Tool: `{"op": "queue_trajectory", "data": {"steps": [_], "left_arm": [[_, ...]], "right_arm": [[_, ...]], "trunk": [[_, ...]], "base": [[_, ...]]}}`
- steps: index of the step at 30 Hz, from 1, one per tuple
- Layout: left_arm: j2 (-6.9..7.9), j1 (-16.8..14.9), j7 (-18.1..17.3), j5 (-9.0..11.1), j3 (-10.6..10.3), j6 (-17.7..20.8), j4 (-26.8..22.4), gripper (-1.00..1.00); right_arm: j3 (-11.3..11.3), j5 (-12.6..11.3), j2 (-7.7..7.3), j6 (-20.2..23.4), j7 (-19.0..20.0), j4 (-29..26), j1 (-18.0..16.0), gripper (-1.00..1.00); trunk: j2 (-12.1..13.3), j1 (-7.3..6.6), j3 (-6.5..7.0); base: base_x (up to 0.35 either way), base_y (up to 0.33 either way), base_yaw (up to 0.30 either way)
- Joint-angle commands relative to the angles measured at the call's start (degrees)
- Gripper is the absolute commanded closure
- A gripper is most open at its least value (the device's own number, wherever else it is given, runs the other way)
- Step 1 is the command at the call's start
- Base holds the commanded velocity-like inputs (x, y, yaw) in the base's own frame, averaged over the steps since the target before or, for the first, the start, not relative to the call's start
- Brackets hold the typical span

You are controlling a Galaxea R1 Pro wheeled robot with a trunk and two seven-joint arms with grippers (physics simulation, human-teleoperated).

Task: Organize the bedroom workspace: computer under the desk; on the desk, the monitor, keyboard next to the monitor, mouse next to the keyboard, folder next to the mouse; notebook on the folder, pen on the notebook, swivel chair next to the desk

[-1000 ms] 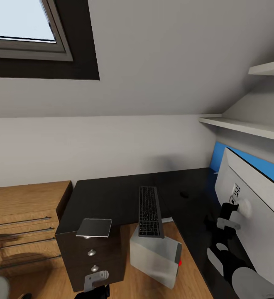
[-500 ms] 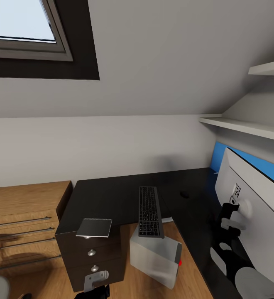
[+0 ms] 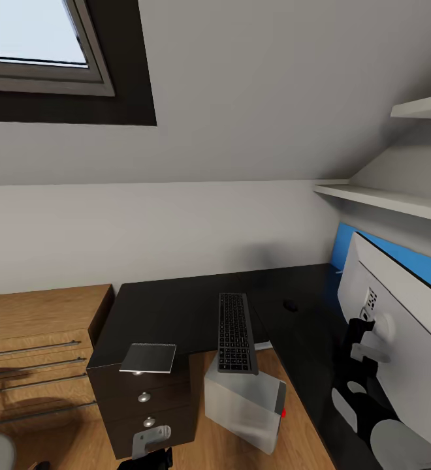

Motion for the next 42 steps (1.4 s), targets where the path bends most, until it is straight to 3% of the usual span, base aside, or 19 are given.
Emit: {"op": "queue_trajectory", "data": {"steps": [1,42], "left_arm": [[0.04,-0.1,0.5,0.4,-0.2,0.1,-0.1,-1.00],[-0.03,-0.1,0.5,0.5,-0.1,0.1,0.0,-1.00]], "right_arm": [[0.6,-0.6,-0.03,-0.2,-0.1,0.0,0.0,1.00],[1.0,-0.2,0.24,-0.3,0.4,-0.4,0.0,1.00]], "trunk": [[-0.1,0.01,-0.09],[-0.1,0.01,-0.09]], "base": [[0.000,0.000,0.000],[0.000,0.000,0.000]]}}
